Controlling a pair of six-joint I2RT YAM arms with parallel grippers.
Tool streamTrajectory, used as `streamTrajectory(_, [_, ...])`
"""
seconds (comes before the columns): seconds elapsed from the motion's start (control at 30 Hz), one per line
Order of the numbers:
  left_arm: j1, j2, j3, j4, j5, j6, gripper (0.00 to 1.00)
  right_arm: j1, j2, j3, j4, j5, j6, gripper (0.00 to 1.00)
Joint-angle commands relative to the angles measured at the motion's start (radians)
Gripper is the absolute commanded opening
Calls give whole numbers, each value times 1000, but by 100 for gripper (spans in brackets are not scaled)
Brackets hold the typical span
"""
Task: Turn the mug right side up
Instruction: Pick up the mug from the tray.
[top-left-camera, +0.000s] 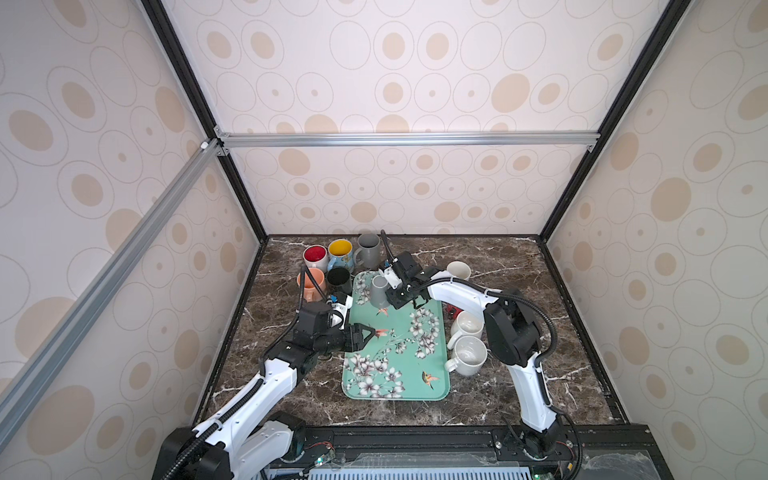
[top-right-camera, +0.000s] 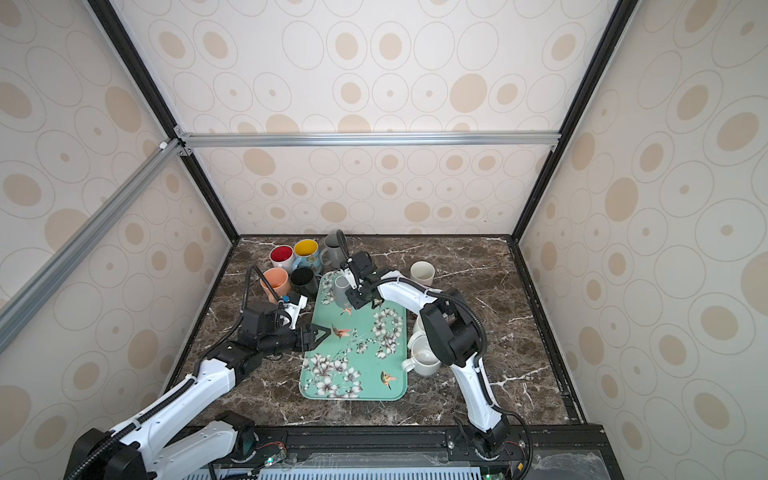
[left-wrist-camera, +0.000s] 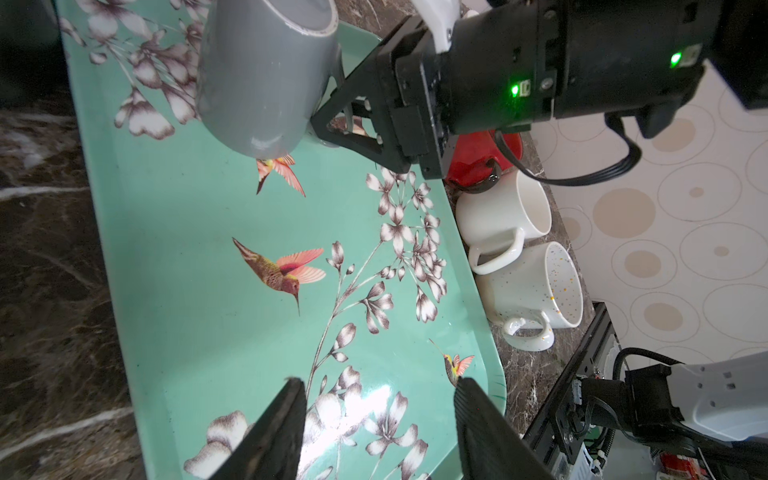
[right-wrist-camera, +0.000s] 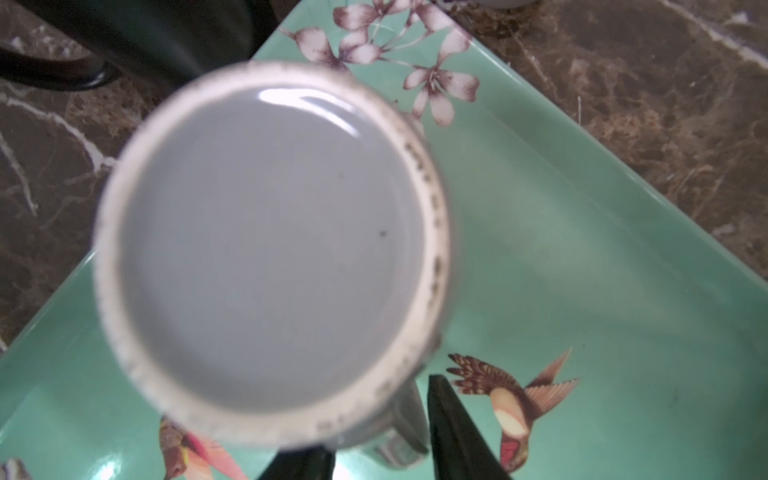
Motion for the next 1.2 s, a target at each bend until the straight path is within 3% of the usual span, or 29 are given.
streamTrajectory(0.0, [9, 5, 16, 12, 6, -2, 58, 5, -1, 11, 3, 10, -16, 29])
streamTrajectory(0.57, [10, -4, 35, -1, 4, 18, 59, 49, -180, -166, 104, 82, -16, 8])
streamTrajectory(1.17, [34, 25, 92, 108, -79, 7, 64, 57, -466, -468, 324, 54, 221, 2])
